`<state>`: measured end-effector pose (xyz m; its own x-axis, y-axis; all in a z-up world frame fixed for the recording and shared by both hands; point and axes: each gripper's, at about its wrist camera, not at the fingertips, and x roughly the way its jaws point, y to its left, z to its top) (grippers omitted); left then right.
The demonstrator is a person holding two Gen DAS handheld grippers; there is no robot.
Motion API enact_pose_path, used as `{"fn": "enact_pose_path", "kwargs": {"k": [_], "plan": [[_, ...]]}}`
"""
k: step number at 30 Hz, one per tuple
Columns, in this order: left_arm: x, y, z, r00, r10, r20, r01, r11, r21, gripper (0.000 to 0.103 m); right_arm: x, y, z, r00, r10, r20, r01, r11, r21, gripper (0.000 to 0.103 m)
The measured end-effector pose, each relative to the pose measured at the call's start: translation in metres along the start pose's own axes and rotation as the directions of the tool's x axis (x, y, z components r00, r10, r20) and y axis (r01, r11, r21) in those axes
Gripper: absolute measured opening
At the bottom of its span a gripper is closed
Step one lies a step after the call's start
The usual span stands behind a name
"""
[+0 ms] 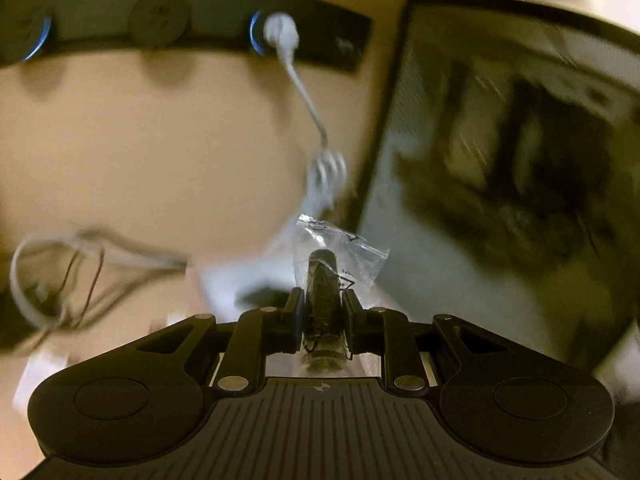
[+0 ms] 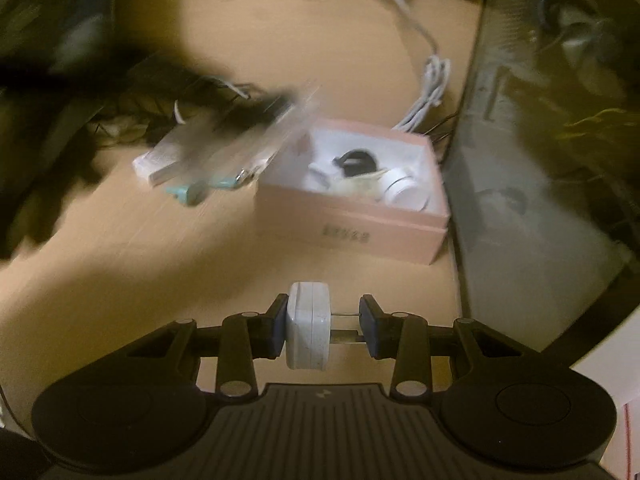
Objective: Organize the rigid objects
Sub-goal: 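Drop the bagged item into the pink box with the left gripper while the right gripper carries the charger, then lower the white charger into the pink box and open the right gripper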
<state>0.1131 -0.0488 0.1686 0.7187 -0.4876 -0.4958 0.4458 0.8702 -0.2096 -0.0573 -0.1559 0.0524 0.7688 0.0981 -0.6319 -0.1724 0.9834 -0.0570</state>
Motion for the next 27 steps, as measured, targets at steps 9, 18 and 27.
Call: {"fn": "enact_pose_path", "kwargs": {"k": [9,18,27], "plan": [[0.051,0.013,-0.008,1.0,-0.004,-0.017,0.001,0.989,-0.15,0.024,-0.001,-0.017,-0.004,0.999,-0.039,-0.002,0.039,0.999,0.021,0.037],[-0.041,0.068,-0.104,0.979,0.096,-0.179,-0.144,0.949,-0.279,0.024,0.024,-0.009,0.006,0.999,0.008,-0.039,-0.007,0.999,0.031,0.037],[-0.117,0.126,-0.166,0.925,0.286,-0.249,-0.365,0.852,-0.376,0.024,0.044,-0.026,0.147,0.993,-0.009,0.114,0.007,1.0,0.018,0.041]]}}
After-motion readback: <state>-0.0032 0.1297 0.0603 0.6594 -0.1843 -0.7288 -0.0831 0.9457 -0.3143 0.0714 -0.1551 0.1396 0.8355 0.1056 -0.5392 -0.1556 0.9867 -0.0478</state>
